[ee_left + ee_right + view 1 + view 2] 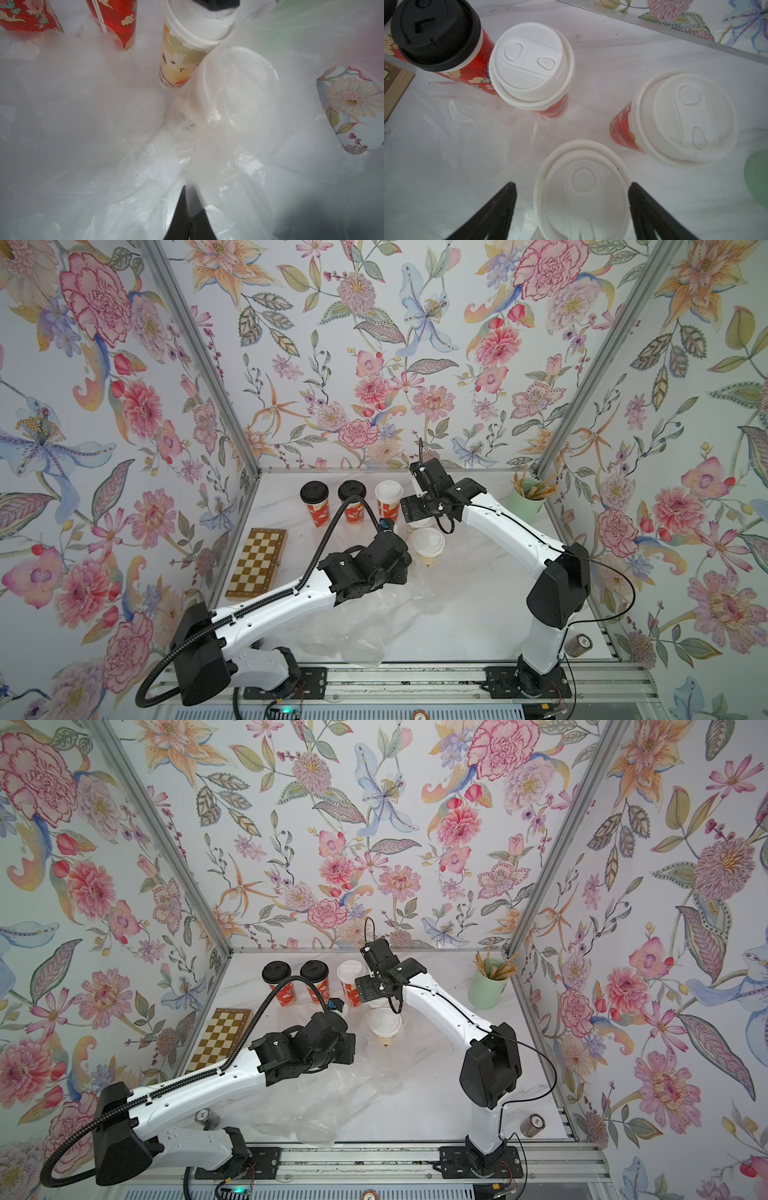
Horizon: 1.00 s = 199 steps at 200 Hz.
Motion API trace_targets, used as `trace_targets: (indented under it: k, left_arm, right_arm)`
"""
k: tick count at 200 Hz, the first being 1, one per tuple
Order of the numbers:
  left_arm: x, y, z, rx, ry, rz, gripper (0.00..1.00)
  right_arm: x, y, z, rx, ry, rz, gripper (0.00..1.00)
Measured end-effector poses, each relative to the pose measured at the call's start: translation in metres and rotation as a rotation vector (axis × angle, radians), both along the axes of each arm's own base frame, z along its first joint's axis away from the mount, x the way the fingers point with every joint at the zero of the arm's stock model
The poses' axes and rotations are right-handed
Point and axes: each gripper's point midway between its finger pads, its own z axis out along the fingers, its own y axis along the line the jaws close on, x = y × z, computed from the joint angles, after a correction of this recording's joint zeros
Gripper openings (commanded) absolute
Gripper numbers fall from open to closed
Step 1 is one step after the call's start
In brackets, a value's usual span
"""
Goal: Pack milk tea into plastic carrier bags
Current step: Pick up the milk tea cup at the center of the board.
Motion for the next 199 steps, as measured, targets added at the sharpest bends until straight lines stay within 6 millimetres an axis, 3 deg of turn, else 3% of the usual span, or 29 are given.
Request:
trace_targets:
  k: [150,199]
  left_arm:
    - [0.000,0.000,0.000,0.001,0.000,-0.001,0.06]
    - [0.000,0.000,0.000,0.000,0.001,0.000,0.07]
  right_arm:
    - [-0.008,-0.007,-0.019,-0.015,0.064,0.005,0.88]
    - [-0.008,-0.009,-0.022,-0.024,0.065,0.001,0.80]
